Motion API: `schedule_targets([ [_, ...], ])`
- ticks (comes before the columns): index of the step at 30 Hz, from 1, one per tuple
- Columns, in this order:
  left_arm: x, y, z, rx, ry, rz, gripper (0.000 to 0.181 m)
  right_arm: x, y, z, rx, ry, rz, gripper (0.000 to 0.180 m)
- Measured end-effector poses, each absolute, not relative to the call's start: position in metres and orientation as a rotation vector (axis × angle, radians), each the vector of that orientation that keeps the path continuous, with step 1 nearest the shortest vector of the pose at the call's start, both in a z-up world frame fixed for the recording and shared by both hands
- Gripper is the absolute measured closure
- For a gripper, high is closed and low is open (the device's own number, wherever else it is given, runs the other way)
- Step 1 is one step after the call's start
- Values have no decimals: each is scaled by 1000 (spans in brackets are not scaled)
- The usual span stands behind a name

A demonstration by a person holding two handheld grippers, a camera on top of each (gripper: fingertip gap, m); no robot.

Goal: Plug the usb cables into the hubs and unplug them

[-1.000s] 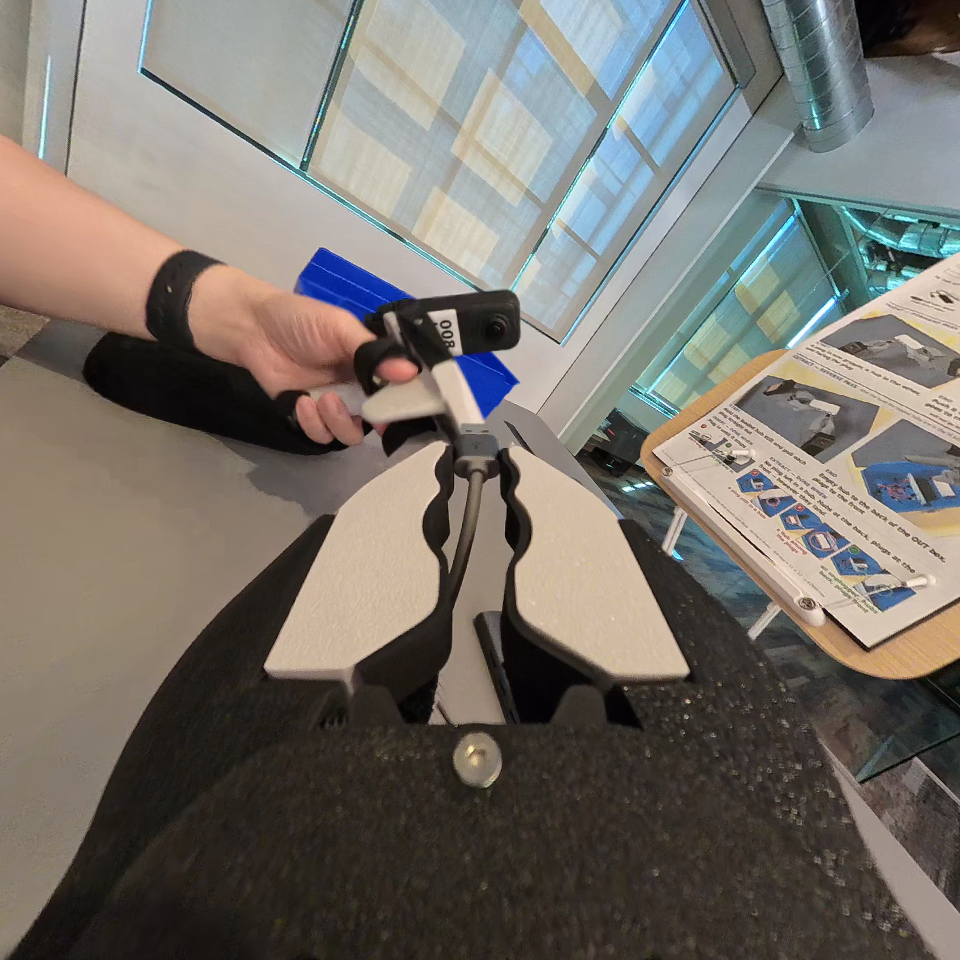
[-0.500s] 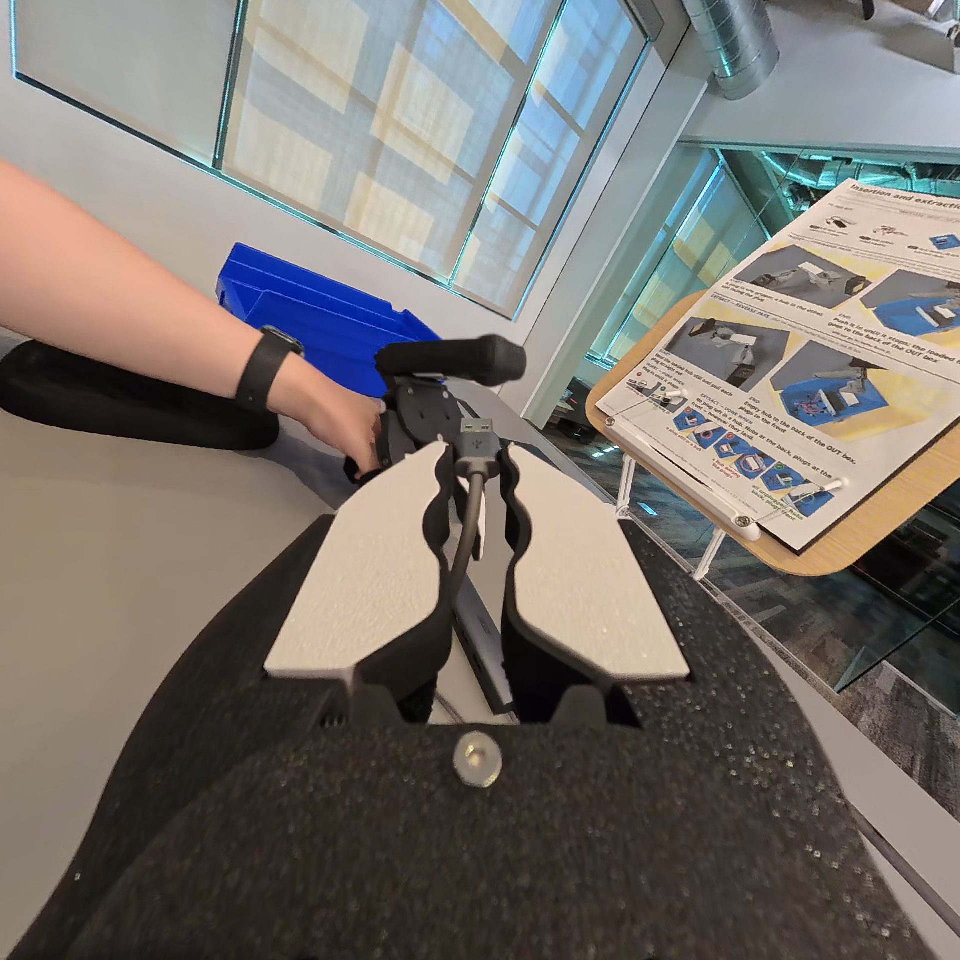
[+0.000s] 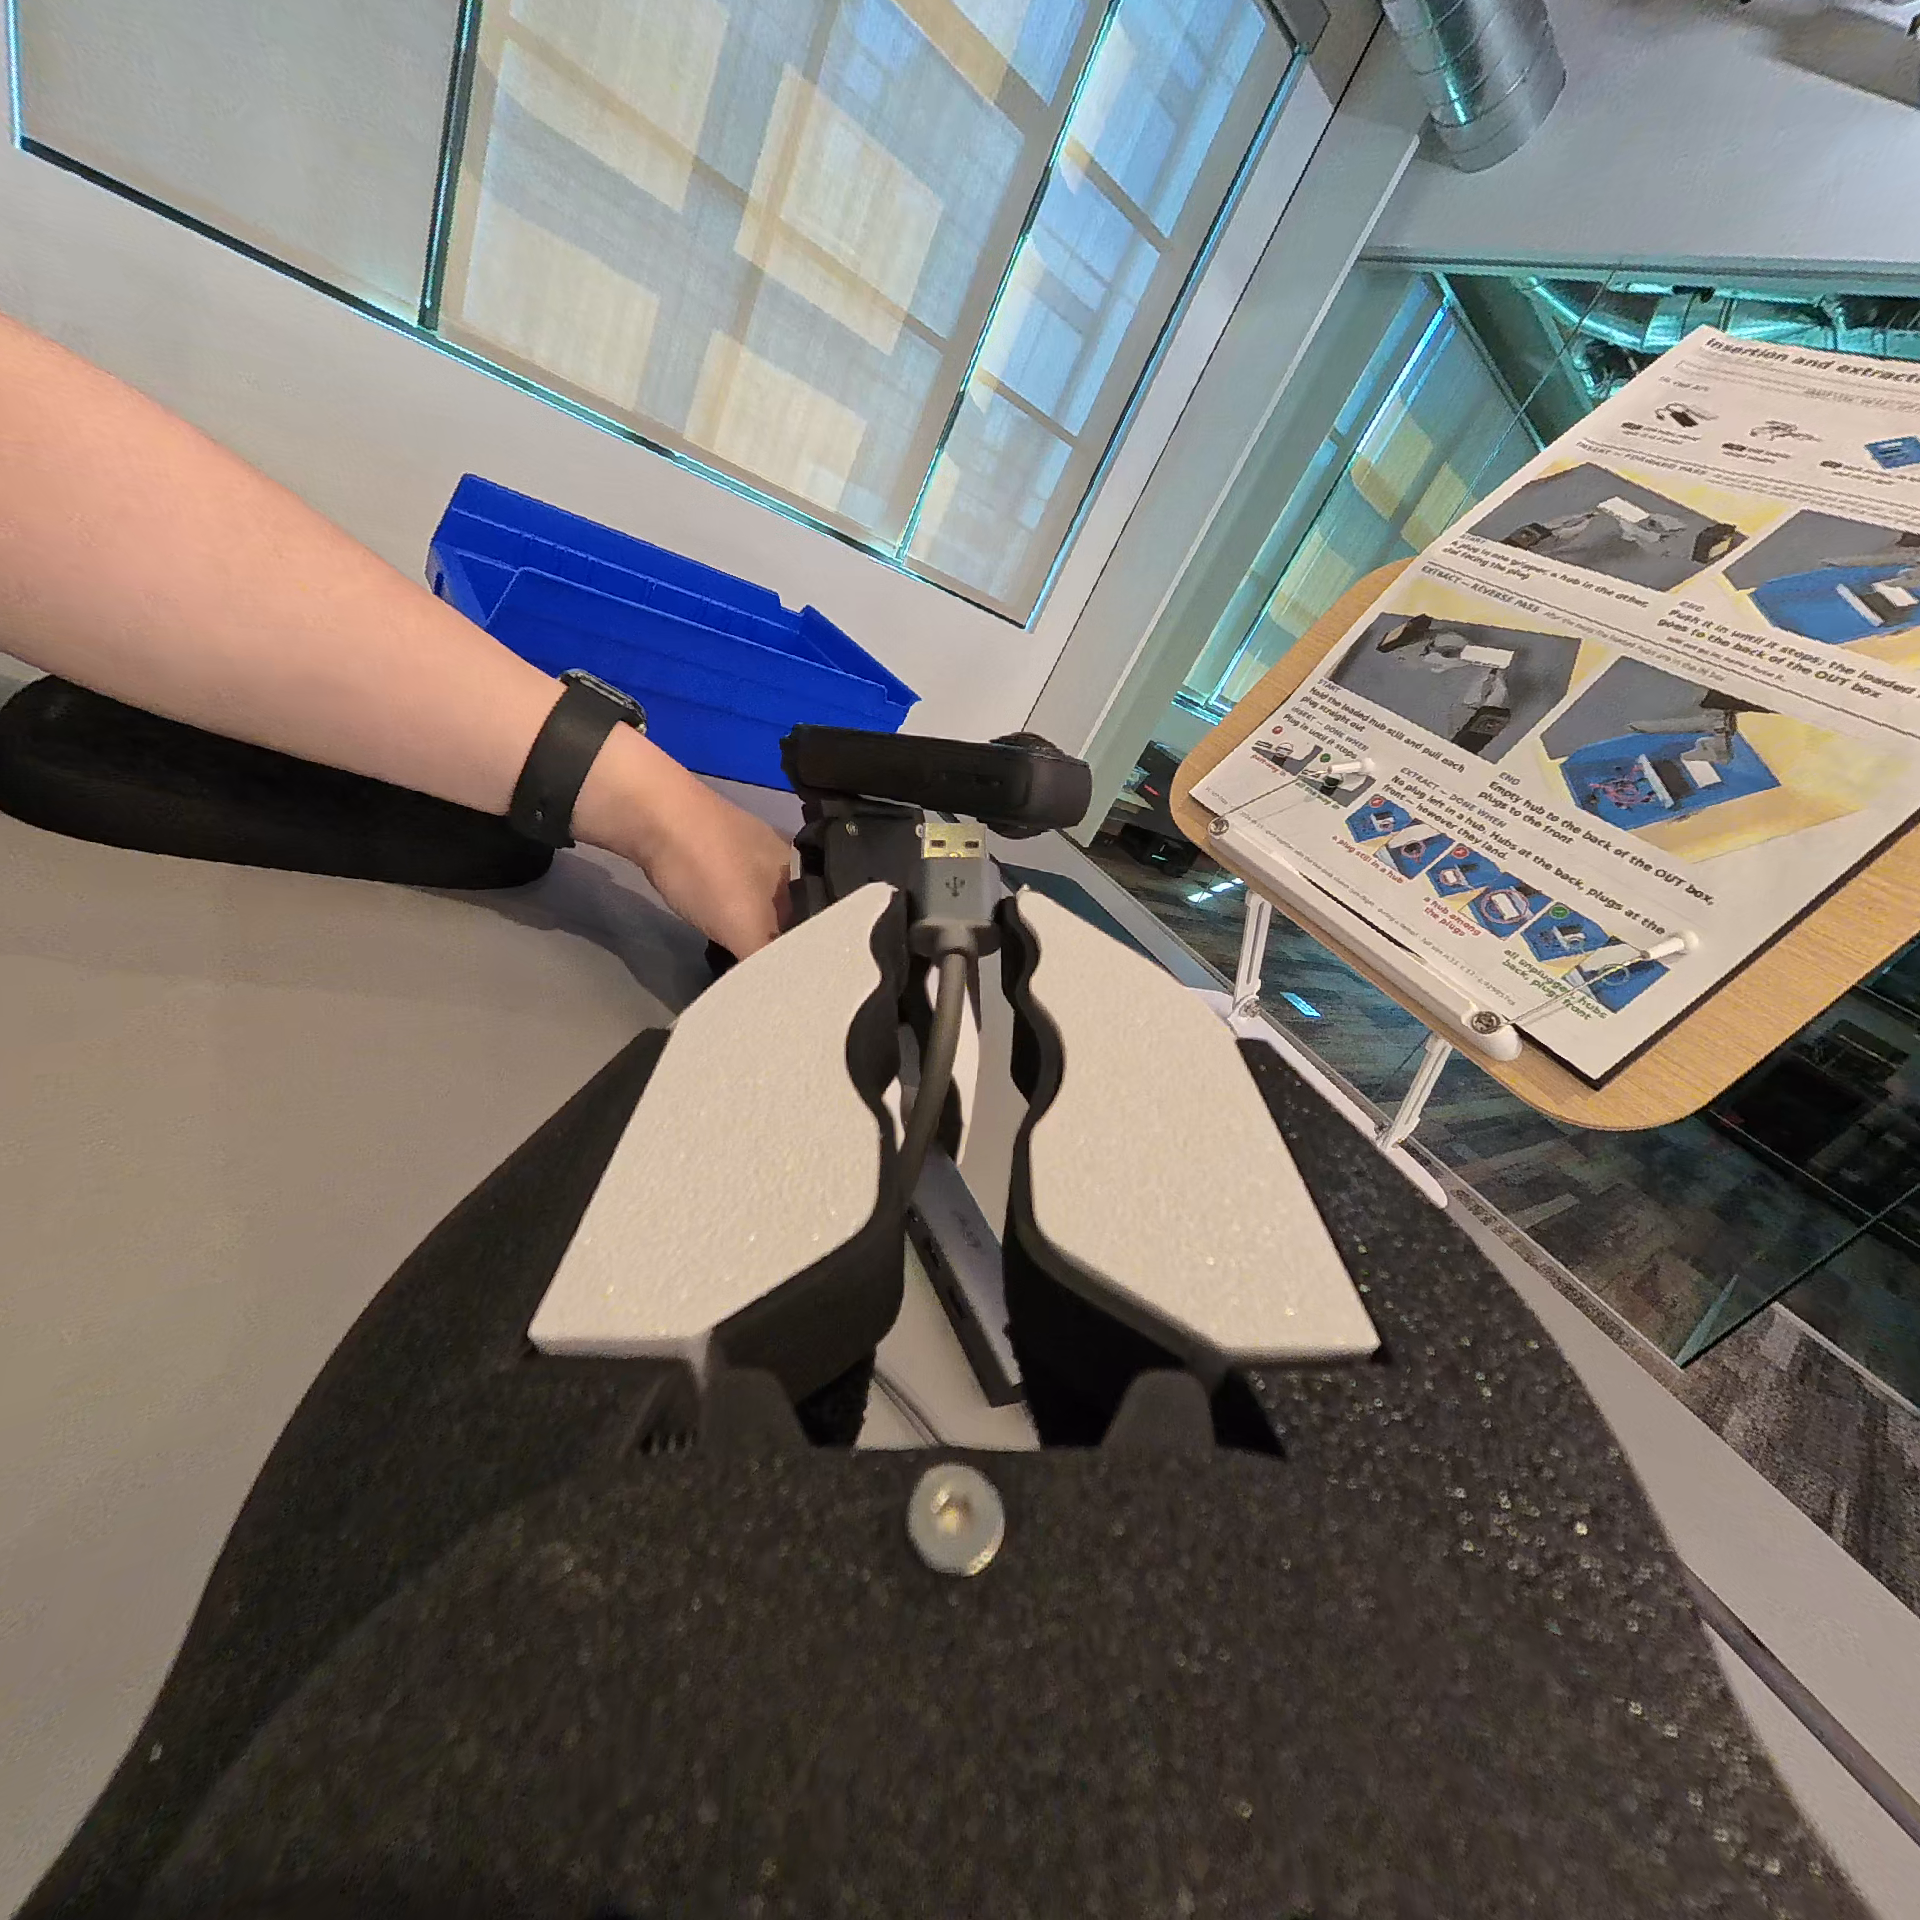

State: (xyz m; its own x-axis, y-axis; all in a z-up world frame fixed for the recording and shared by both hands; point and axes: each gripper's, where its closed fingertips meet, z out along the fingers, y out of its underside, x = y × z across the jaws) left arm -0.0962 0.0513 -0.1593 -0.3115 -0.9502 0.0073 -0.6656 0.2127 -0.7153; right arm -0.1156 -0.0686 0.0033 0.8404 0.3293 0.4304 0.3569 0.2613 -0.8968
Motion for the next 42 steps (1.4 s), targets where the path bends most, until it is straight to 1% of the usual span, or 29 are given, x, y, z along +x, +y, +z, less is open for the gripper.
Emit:
schedule_targets([
  [6, -98, 51, -158, -1564, 2026, -900, 146, -112, -64, -2, -1368, -602, -30, 163],
  [13, -111, 46, -139, -1713, 1849, -1052, 148, -106, -52, -15, -1464, -550, -48, 163],
  [19, -126, 46, -118, -1740, 1764, -952, 149, -104, -41, -26, -1548, -502, -58, 163],
  [26, -148, 42, -130, -1814, 1815, -841, 150, -105, -41, -26, -1547, -499, -46, 163],
  [32, -153, 42, -124, -1831, 1757, -922, 150, -104, -41, -27, -1555, -496, -28, 163],
  [39, -156, 43, -102, -1870, 1655, -1074, 150, -108, -38, -32, -1585, -489, 10, 163],
  [42, -156, 45, -93, -1844, 1624, -1059, 150, -109, -36, -34, -1602, -481, 8, 163],
])
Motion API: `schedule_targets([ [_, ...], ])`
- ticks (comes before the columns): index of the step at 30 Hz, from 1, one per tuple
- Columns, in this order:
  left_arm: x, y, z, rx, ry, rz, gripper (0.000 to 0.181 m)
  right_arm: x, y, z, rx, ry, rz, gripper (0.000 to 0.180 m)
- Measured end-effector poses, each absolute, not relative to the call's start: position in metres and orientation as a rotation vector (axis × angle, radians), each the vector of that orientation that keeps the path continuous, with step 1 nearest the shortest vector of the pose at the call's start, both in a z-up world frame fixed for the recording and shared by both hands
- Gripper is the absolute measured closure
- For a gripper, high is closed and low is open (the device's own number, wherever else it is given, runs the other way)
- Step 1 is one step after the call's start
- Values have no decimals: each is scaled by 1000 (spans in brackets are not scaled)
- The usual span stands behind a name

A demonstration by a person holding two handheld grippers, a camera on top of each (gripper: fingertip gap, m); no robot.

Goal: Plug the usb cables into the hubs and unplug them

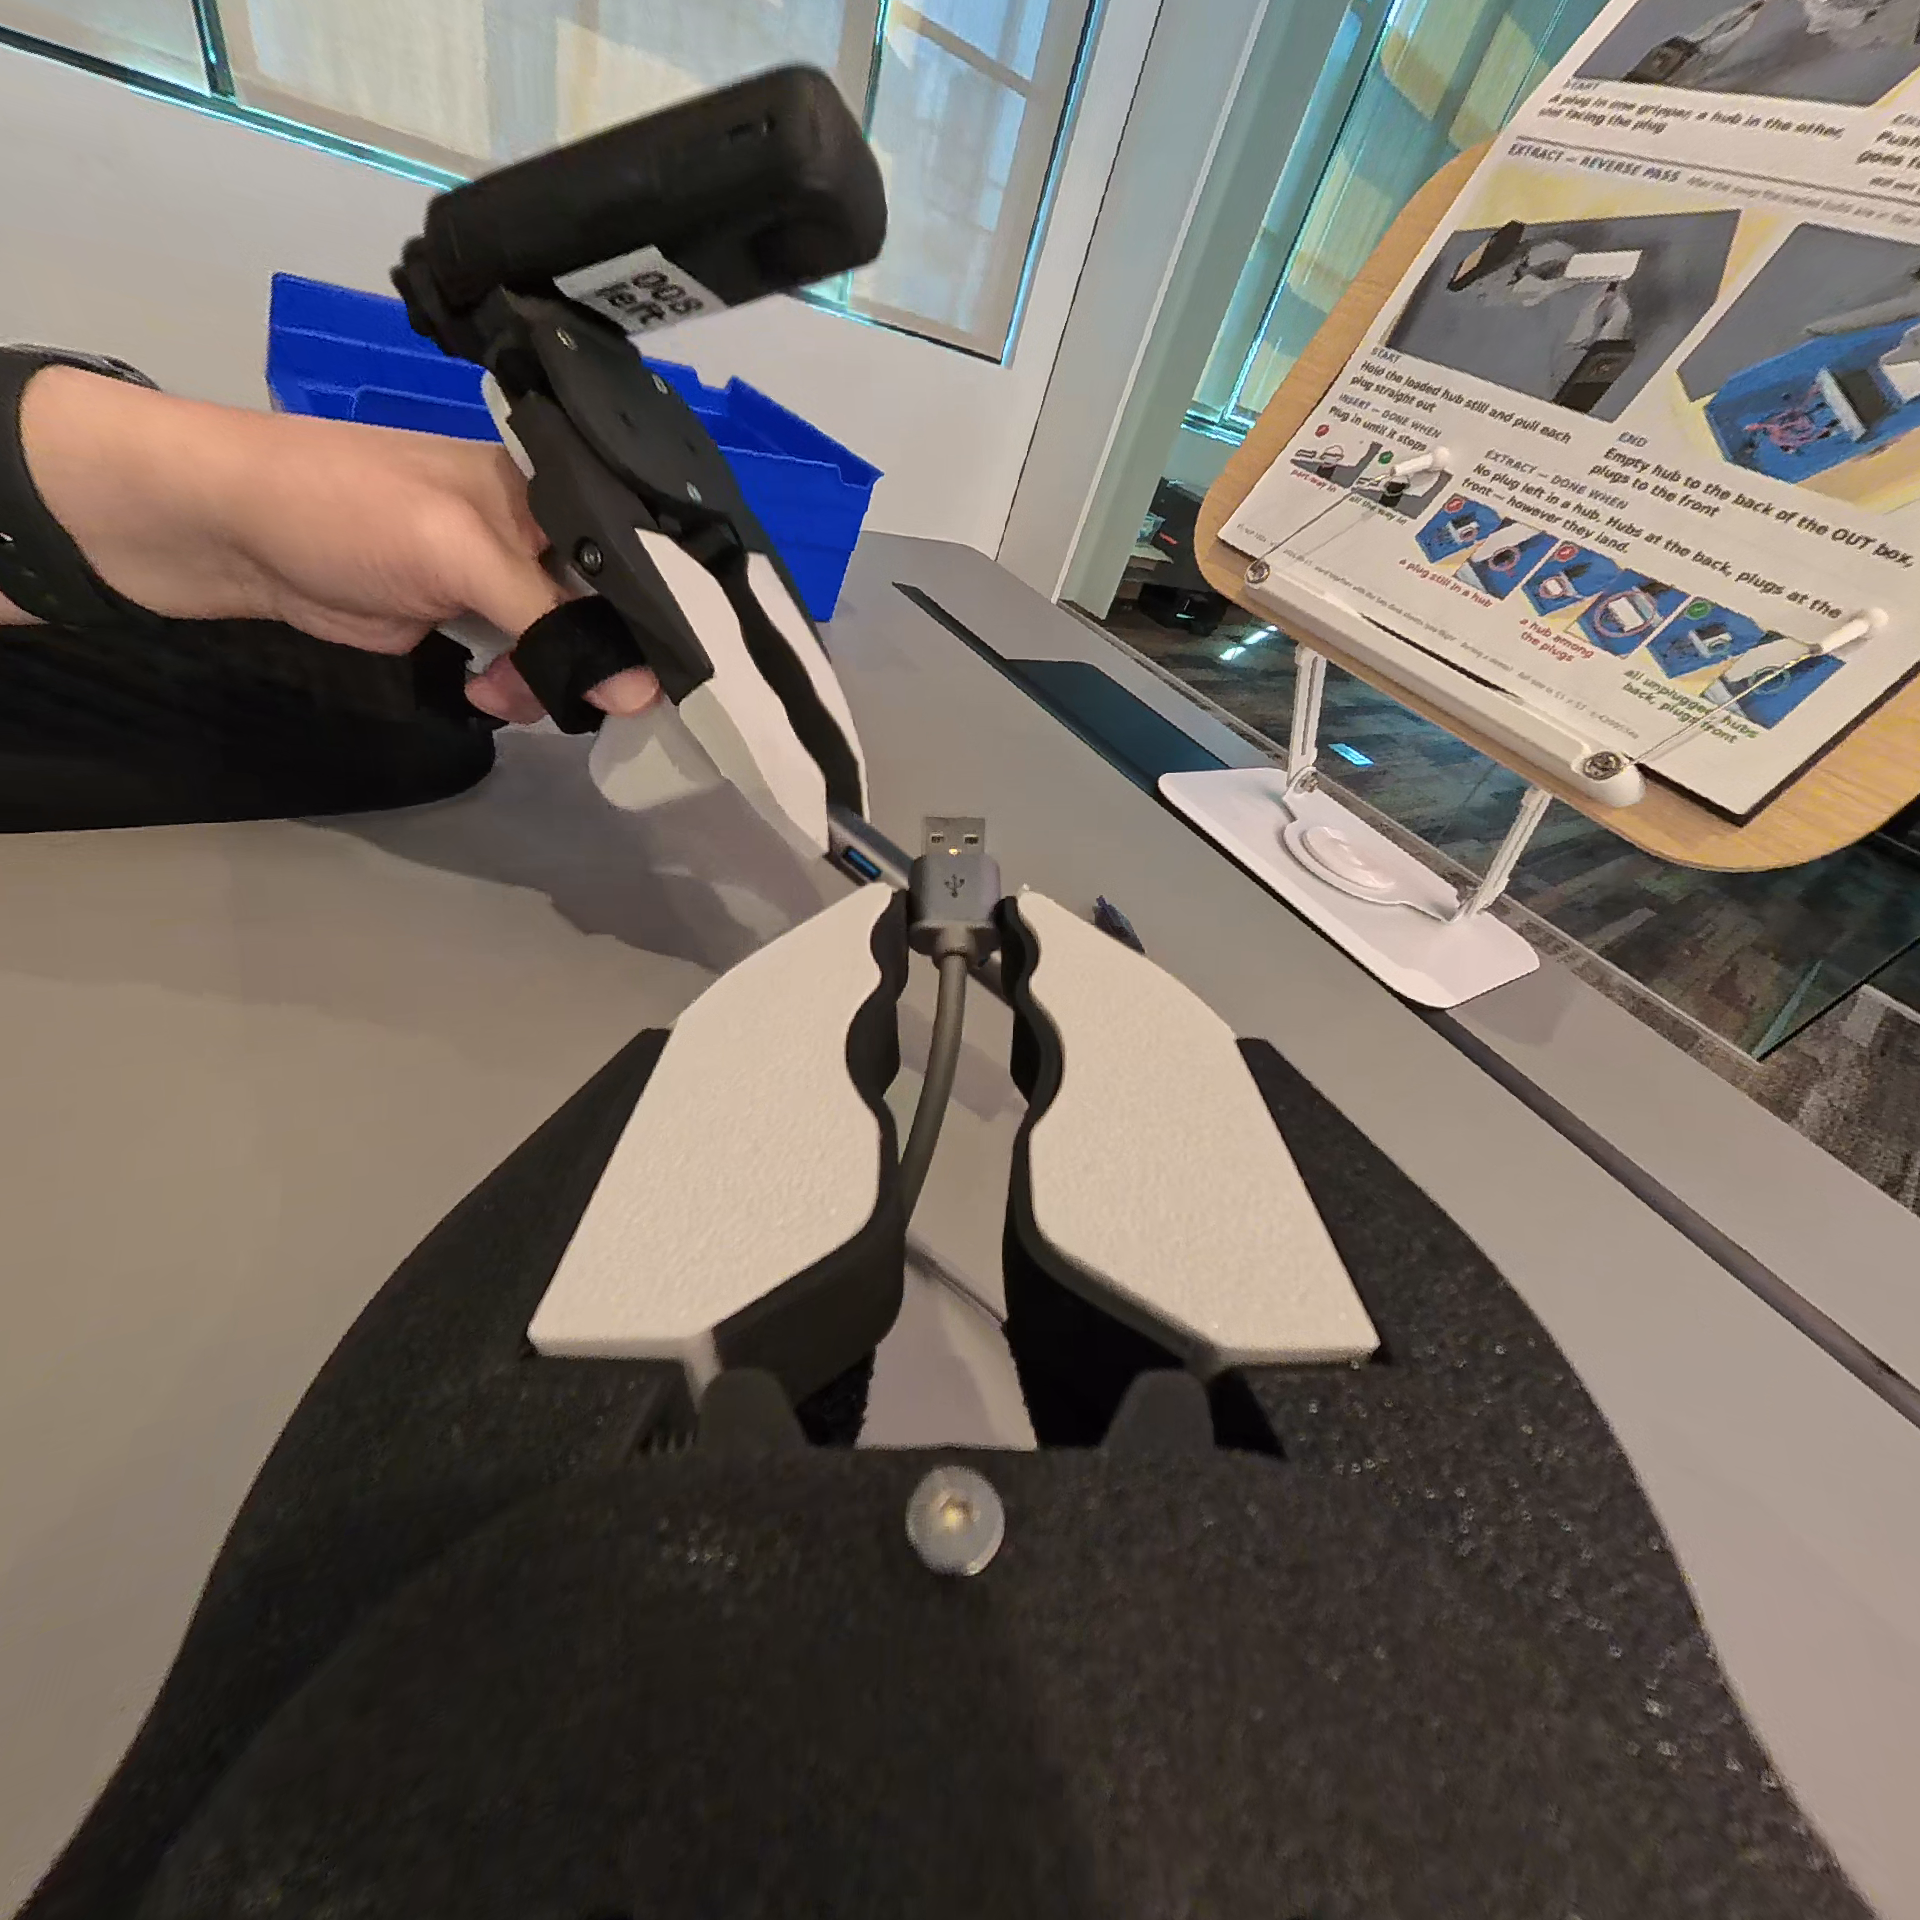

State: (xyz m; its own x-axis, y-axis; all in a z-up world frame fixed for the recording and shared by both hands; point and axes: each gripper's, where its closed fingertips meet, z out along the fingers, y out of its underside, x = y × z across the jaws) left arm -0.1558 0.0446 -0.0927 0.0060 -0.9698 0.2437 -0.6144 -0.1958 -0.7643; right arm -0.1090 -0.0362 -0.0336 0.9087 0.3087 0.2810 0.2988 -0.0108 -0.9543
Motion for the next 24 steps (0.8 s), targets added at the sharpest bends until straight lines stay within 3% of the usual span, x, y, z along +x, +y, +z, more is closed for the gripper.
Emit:
schedule_targets([
  [24, -156, 38, -54, -1746, 1434, -1112, 151, -109, -27, -41, -1692, -353, 139, 164],
])
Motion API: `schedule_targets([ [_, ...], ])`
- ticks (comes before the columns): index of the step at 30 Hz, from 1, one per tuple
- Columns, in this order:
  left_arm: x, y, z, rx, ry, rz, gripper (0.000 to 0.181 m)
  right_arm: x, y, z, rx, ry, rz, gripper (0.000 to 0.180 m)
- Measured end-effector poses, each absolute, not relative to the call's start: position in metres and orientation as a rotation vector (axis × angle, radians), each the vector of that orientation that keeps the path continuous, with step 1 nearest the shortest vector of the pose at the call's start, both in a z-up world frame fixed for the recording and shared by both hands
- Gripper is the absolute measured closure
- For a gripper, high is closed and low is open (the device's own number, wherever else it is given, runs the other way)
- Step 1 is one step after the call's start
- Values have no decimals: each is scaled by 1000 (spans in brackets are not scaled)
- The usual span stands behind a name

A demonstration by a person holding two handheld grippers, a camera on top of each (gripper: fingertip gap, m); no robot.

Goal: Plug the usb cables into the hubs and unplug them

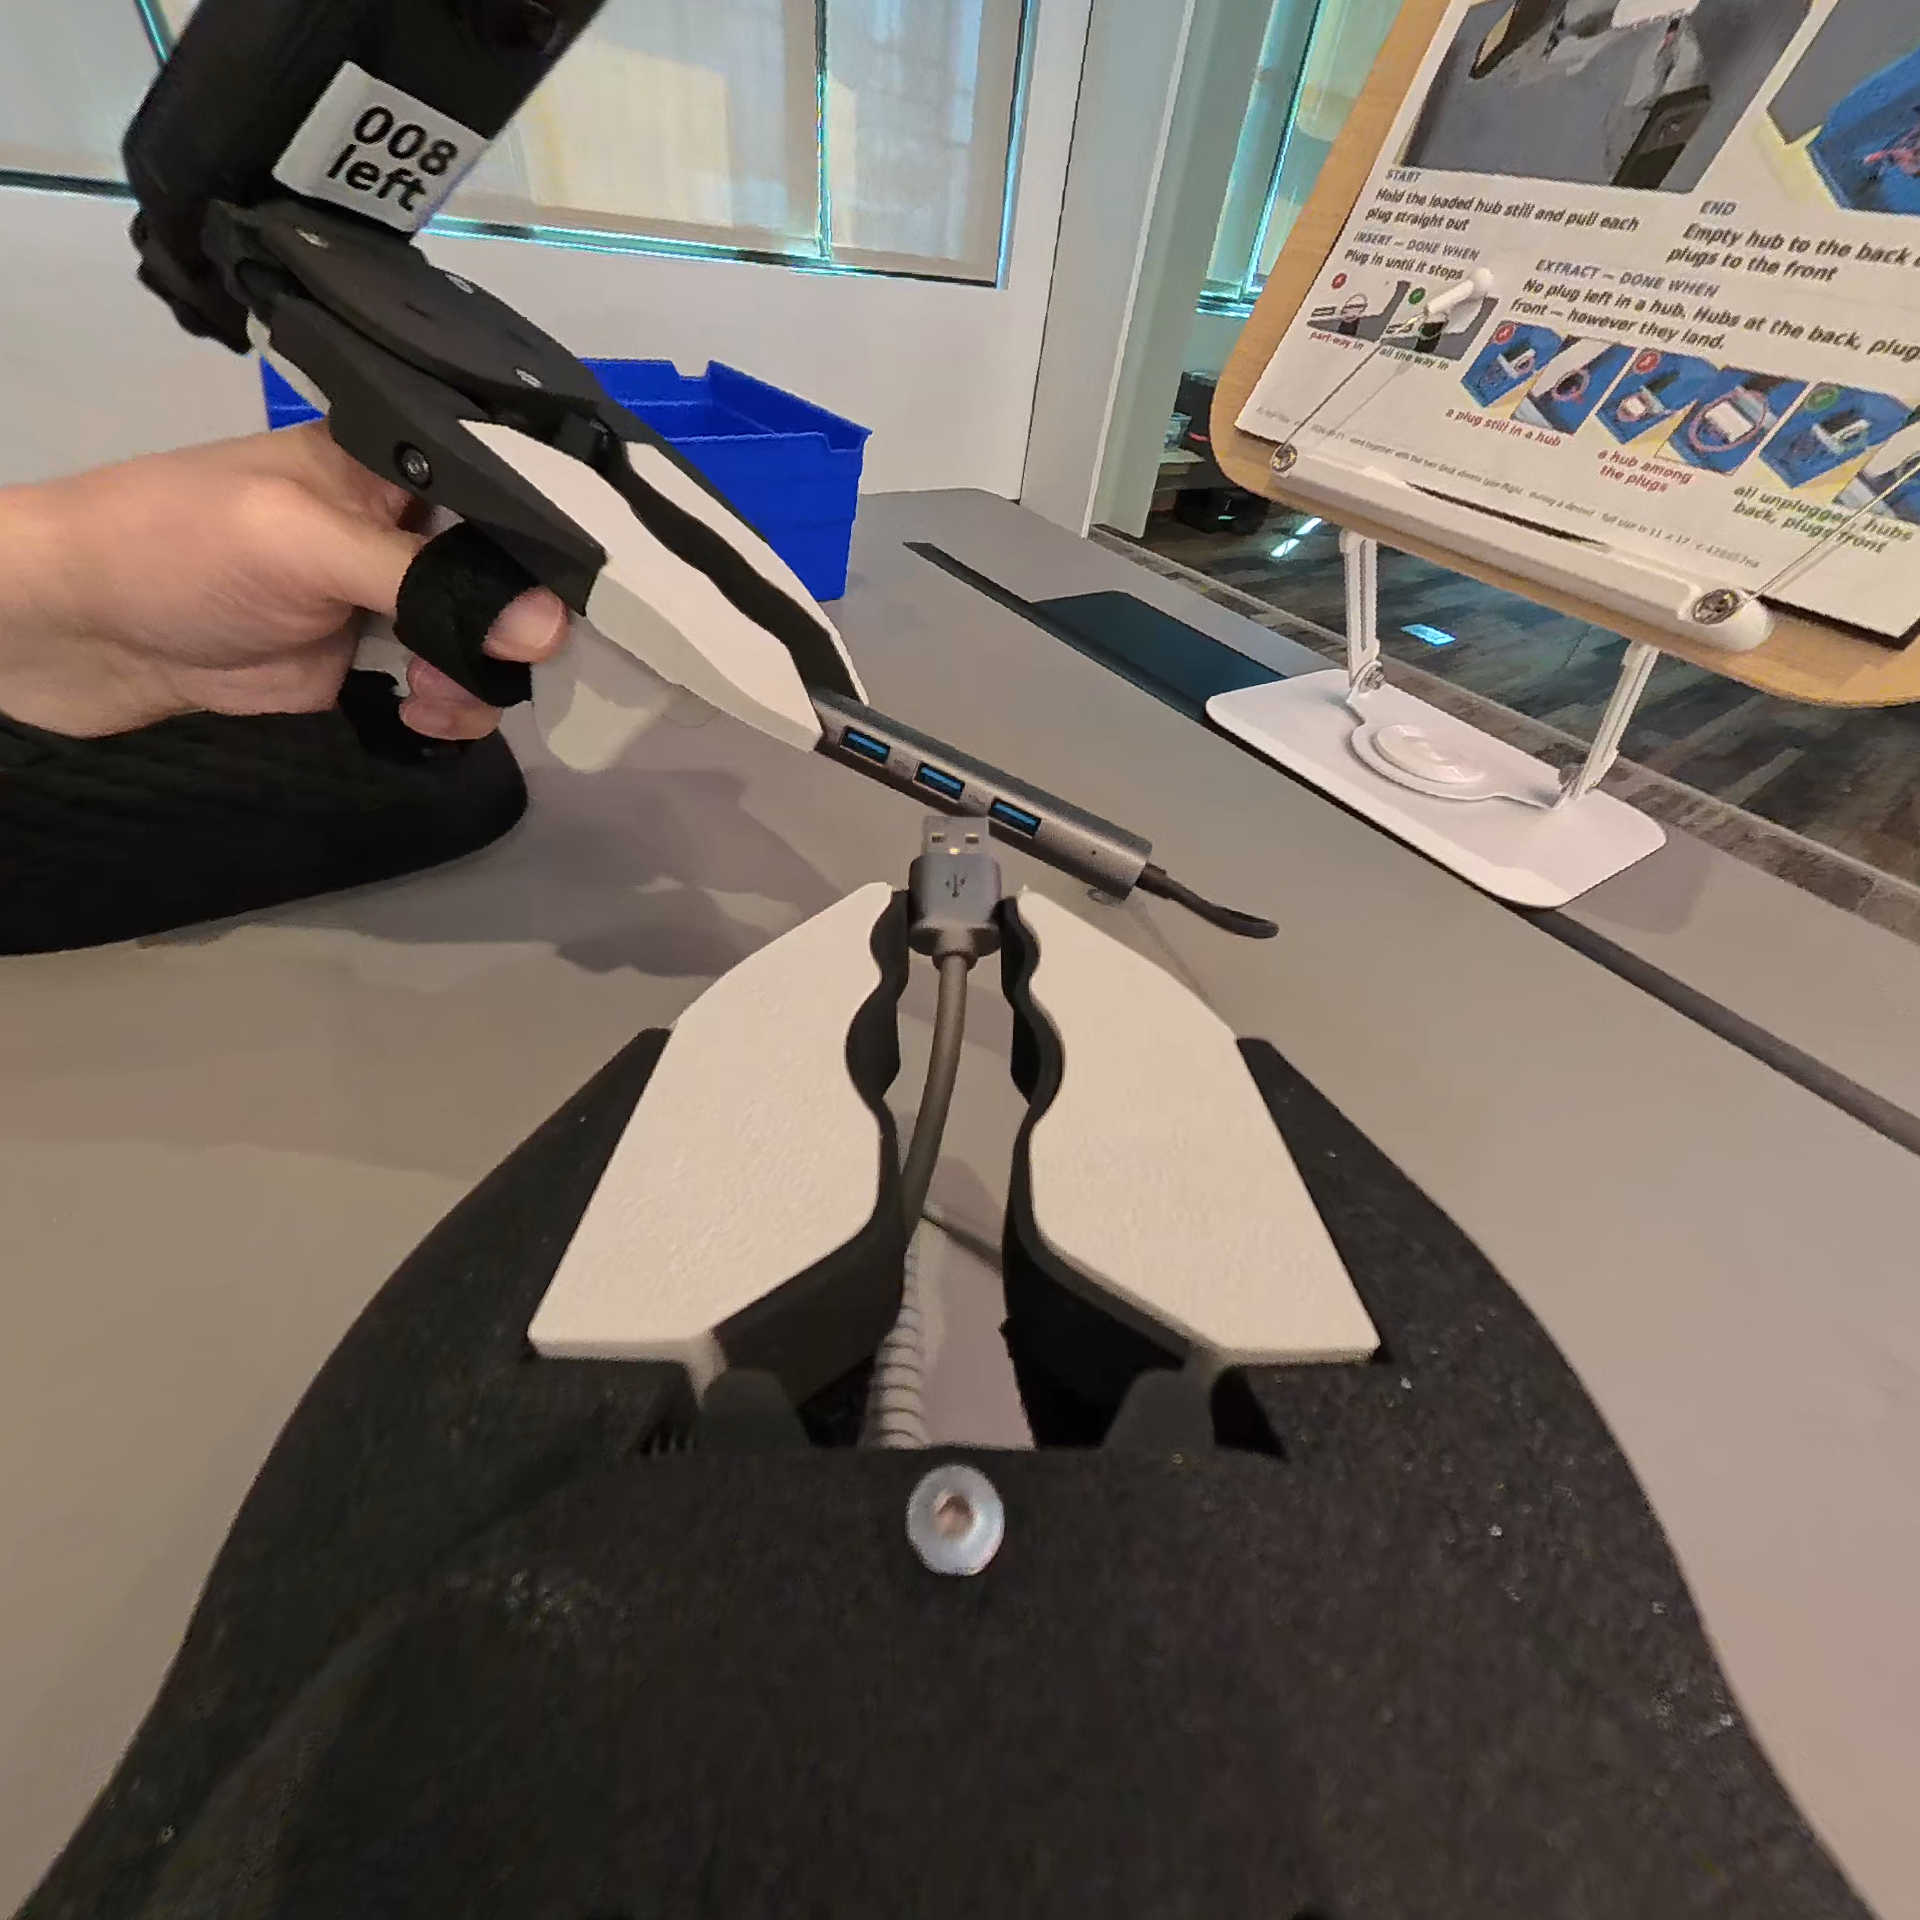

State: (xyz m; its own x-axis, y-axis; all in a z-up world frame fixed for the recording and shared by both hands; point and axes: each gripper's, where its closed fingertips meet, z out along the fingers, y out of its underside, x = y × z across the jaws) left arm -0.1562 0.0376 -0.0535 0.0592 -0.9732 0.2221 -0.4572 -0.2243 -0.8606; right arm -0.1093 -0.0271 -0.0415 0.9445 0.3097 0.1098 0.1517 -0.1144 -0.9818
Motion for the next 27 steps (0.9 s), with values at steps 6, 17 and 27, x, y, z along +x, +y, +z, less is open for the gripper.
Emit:
schedule_targets([
  [6, -156, 33, -48, -1703, 1398, -1078, 151, -112, -22, -42, -1718, -308, 132, 163],
  [17, -153, 21, -47, -1616, 1379, -1029, 152, -120, -15, -54, -1804, -216, 188, 164],
  [27, -157, 20, -43, -1508, 1406, -874, 181, -116, -12, -62, -1850, -176, 189, 164],
])
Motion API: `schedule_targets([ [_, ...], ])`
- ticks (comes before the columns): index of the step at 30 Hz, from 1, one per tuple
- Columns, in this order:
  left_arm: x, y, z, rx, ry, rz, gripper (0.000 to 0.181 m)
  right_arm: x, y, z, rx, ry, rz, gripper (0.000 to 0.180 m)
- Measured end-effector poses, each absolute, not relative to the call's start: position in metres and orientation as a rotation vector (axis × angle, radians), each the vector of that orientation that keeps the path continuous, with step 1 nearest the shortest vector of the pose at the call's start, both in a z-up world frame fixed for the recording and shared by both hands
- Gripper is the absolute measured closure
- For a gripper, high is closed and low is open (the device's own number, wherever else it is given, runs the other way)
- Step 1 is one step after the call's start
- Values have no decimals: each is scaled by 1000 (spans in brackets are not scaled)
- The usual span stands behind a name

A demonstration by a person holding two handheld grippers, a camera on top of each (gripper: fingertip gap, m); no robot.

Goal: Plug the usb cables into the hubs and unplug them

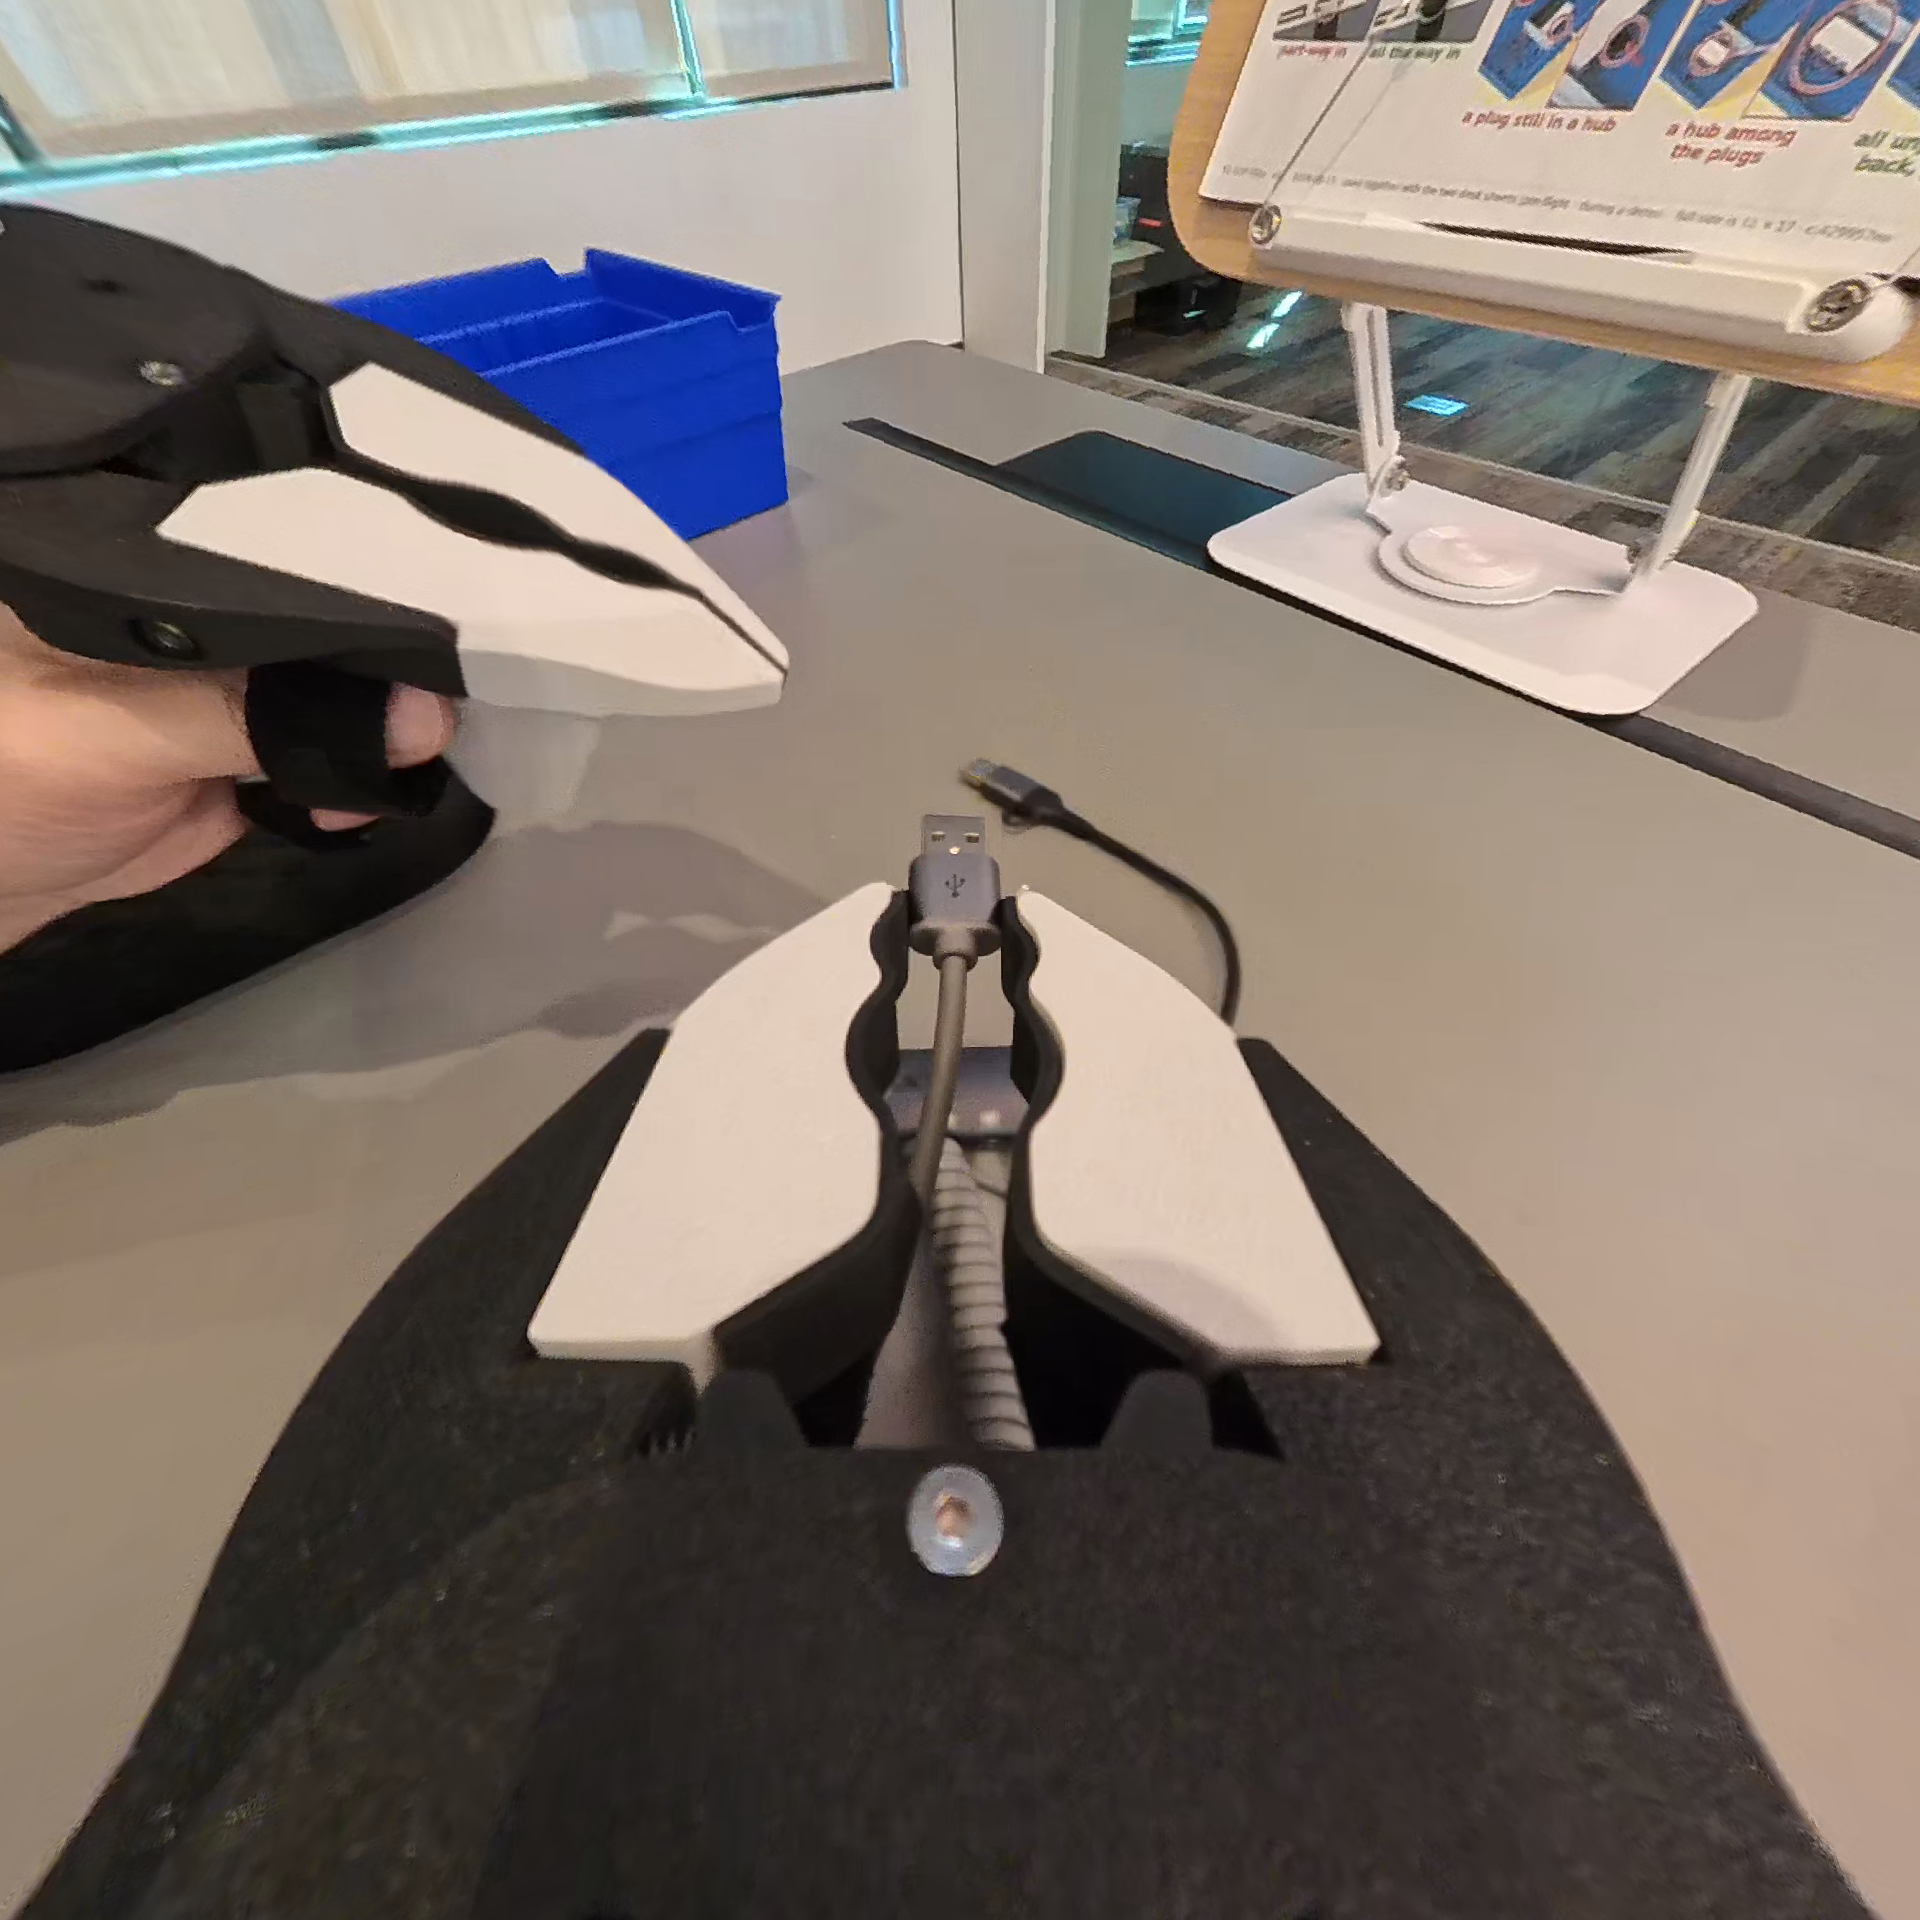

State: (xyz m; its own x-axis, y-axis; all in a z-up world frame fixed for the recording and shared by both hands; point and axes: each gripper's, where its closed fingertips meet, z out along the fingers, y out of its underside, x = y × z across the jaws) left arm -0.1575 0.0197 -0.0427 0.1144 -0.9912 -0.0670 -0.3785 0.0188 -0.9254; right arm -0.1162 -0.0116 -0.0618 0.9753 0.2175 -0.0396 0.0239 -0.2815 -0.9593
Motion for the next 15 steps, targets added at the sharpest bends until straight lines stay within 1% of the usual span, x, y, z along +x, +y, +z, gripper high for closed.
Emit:
schedule_targets([
  [7, -162, 16, -86, -1684, 1454, -894, 180, -95, -19, -56, -1827, -131, 181, 164],
  [8, -163, 13, -92, -1717, 1440, -904, 167, -93, -21, -54, -1819, -125, 191, 164],
  [11, -159, 4, -118, -1802, 1452, -871, 121, -86, -23, -55, -1812, -99, 206, 164],
  [12, -158, 3, -126, -1814, 1467, -824, 112, -85, -24, -55, -1810, -92, 211, 164],
  [15, -149, -1, -145, -1843, 1520, -716, 110, -85, -25, -55, -1811, -99, 211, 163],
])
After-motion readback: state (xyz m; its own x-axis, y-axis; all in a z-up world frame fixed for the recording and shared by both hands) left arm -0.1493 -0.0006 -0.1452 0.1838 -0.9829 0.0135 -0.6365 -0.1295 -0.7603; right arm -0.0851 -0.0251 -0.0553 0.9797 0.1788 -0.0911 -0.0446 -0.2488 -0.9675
